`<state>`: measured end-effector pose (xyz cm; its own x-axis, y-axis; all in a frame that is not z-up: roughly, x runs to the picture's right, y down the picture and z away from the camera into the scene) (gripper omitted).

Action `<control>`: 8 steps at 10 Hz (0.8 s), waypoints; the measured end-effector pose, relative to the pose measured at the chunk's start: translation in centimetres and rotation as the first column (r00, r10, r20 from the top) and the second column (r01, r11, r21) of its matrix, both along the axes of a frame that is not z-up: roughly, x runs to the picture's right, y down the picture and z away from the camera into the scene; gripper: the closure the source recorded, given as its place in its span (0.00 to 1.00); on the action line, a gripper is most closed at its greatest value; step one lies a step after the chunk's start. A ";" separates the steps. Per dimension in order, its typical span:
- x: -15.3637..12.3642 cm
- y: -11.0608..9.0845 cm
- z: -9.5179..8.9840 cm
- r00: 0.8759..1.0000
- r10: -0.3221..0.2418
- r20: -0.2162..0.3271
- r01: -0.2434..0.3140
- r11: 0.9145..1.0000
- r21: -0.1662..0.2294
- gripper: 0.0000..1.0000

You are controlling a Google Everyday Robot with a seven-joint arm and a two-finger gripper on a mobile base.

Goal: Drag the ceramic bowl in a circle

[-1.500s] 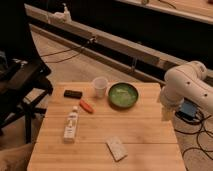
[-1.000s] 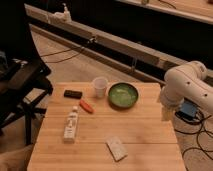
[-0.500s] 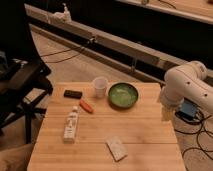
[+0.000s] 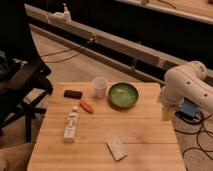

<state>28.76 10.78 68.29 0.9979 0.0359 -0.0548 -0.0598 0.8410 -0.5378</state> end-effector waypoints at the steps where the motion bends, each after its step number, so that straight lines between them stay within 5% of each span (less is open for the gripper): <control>1: 0.0 0.0 0.0 1.000 0.000 0.000 0.000 1.000 0.000 0.35; 5: 0.0 0.0 0.0 1.000 0.000 0.000 0.000 1.000 0.001 0.35; 8: -1.0 -4.2 0.0 0.995 -0.092 0.023 0.090 0.992 0.093 0.35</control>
<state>27.77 6.63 68.33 0.9983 -0.0516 -0.0287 0.0328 0.8879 -0.4588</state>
